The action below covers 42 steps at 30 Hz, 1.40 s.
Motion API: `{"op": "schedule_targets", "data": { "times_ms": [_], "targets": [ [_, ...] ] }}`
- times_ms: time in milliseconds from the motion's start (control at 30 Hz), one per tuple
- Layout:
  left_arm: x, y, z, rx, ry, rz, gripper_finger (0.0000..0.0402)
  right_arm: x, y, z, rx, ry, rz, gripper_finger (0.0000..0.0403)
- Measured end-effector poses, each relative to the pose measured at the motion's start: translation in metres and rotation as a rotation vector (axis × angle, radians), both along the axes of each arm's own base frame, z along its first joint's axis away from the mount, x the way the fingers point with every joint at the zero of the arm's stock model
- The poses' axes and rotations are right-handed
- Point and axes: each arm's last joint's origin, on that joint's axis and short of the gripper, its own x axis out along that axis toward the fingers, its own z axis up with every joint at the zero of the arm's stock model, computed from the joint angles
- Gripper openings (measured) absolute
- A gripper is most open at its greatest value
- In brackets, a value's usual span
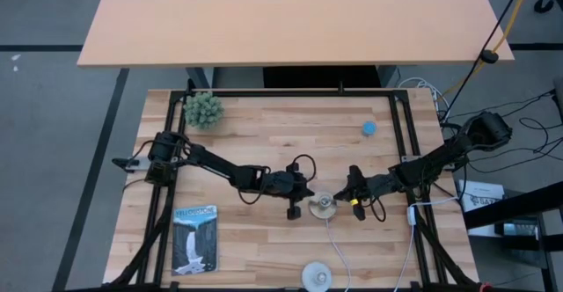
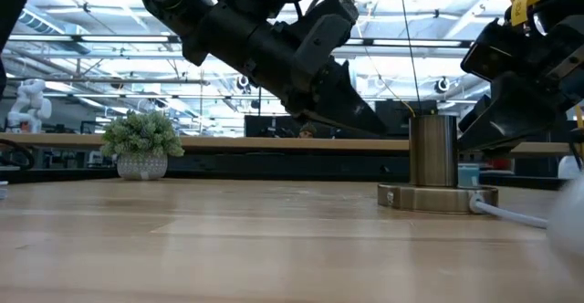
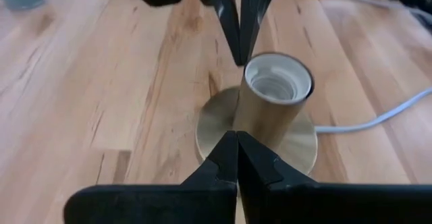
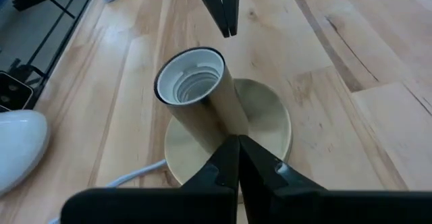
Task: Screw lightbulb
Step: Insert the lightbulb into the desk lamp
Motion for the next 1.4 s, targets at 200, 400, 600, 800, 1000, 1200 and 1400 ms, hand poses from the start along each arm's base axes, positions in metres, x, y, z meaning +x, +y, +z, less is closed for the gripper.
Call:
{"op": "schedule_targets", "data": {
  "times_ms": [200, 400, 600, 800, 1000, 1200, 1400],
  "targets": [
    [-0.002, -0.004, -0.001, 0.013, 0.021, -0.003, 0.0, -0.008, -0.001, 0.003, 0.033, 0.042, -0.023, 0.0],
    [-0.018, -0.012, 0.029, 0.131, 0.04, 0.06, 0.0, -0.017, 0.006, 0.023, 0.031, 0.068, -0.024, 0.0],
    [-0.04, -0.022, 0.062, 0.178, 0.073, 0.041, 0.0, -0.016, 0.022, 0.077, -0.102, 0.184, -0.051, 0.0],
    [-0.055, -0.037, 0.058, 0.188, 0.168, 0.088, 0.0, -0.004, 0.05, 0.13, -0.166, 0.183, -0.012, 0.0],
    [-0.065, -0.053, 0.049, 0.203, 0.174, 0.11, 0.0, 0.013, 0.086, 0.133, -0.254, 0.367, 0.054, 0.0],
    [-0.075, -0.042, 0.025, 0.096, 0.142, 0.081, 0.0, 0.024, 0.111, 0.131, -0.321, 0.66, -0.005, 0.0],
    [-0.076, -0.03, 0.029, -0.007, 0.072, -0.02, 0.0, 0.042, 0.129, 0.12, -0.289, 0.657, -0.011, 0.0]
  ]
}}
